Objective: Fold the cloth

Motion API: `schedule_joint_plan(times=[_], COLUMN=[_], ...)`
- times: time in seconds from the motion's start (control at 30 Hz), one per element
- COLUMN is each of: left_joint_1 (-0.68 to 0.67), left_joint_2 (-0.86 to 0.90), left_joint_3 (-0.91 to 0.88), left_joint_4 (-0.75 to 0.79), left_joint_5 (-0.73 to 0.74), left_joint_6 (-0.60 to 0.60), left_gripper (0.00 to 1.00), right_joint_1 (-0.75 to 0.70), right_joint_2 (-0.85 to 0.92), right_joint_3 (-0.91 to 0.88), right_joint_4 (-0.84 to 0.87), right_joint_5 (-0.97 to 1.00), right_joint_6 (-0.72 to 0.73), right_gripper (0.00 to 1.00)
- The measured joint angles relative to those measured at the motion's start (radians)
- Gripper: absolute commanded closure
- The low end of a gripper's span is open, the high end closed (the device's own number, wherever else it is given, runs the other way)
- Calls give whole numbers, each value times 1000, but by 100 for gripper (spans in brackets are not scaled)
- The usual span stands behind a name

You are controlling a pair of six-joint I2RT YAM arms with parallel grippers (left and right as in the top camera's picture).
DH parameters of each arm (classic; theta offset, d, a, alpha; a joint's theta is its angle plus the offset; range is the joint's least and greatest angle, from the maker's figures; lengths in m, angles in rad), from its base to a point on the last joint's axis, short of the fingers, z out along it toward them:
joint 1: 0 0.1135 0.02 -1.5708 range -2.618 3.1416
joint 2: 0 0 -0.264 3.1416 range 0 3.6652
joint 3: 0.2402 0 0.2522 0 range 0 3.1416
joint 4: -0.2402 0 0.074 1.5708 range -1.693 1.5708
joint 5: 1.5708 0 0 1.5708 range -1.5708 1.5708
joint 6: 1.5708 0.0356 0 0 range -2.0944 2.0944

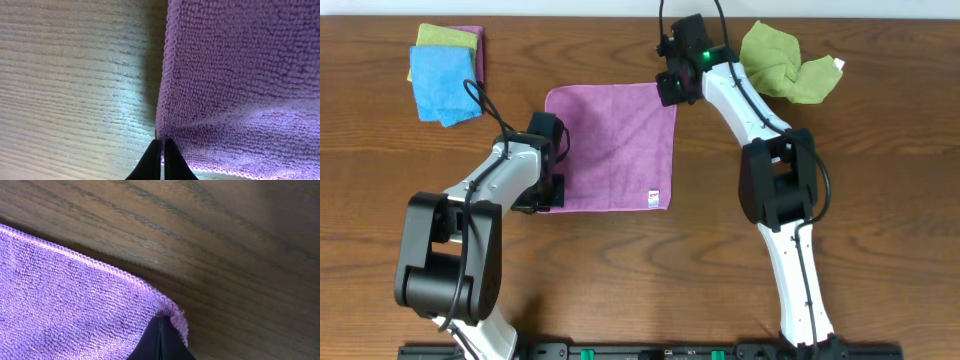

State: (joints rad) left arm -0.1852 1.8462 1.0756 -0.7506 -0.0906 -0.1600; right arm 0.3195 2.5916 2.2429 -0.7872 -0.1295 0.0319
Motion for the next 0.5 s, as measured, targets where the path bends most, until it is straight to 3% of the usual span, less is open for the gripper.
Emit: schedule_joint_plan(times=[0.1, 0.13, 0.17, 0.2, 0.27, 0.5], left_joint_1=[0, 0, 0, 0, 0, 0], left_joint_2=[0, 0, 0, 0, 0, 0], left_joint_3=[0, 0, 0, 0, 0, 0], left_joint_4=[7, 11, 14, 17, 19, 42], left_joint_5=[0, 0, 0, 0, 0, 0], left_joint_6=[-3, -6, -9, -16, -25, -31], left_gripper=[94, 94, 94, 94, 94, 94], right_joint_1=[0, -2, -2, -5, -8, -13], right_joint_2=[0, 0, 0, 0, 0, -62], right_joint_3=[6, 13, 19, 34, 76, 265], right_joint_4=[-5, -10, -16, -29, -57, -244], right_joint_5=[-5, -10, -14, -26, -48, -84], right_joint_6=[0, 0, 3, -1, -3, -34], right_gripper=[99, 88, 64, 48, 29, 18])
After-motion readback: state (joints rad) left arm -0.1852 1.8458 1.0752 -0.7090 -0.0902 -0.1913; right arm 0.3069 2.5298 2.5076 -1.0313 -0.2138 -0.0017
